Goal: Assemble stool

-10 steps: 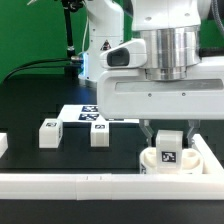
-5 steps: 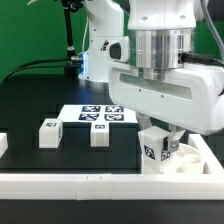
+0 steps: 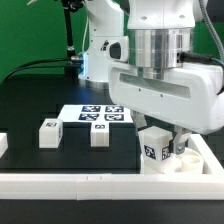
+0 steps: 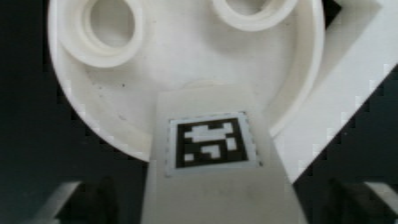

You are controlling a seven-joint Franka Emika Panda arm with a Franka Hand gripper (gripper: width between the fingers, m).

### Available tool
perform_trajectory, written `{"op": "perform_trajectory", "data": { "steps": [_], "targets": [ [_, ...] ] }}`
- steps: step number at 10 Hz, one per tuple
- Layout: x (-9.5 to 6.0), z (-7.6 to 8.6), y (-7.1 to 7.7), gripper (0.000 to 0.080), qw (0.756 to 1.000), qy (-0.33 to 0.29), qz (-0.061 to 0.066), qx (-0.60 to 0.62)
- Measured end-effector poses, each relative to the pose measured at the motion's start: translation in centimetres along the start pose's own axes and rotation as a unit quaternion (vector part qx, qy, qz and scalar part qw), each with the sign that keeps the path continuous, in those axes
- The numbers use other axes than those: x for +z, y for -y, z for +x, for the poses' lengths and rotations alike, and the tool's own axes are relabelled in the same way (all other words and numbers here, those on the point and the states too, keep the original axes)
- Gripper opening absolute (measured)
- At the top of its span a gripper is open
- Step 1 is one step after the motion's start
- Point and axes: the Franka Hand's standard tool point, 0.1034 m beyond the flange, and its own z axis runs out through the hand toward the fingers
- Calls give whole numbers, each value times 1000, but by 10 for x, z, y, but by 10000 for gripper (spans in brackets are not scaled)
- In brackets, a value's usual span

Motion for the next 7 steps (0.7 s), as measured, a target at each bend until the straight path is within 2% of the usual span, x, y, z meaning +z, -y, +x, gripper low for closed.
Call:
{"op": "perform_trajectory", "data": {
  "steps": [1,2,3,7],
  "targets": [
    [-20,12,1,637,1000,0,15,-8],
    [-35,25,-1,648,1000,-2,22,-22],
    [-42,33,-4,648,999,-5,26,-27],
    [-36,29,-3,649,999,-4,24,-27]
  ]
}}
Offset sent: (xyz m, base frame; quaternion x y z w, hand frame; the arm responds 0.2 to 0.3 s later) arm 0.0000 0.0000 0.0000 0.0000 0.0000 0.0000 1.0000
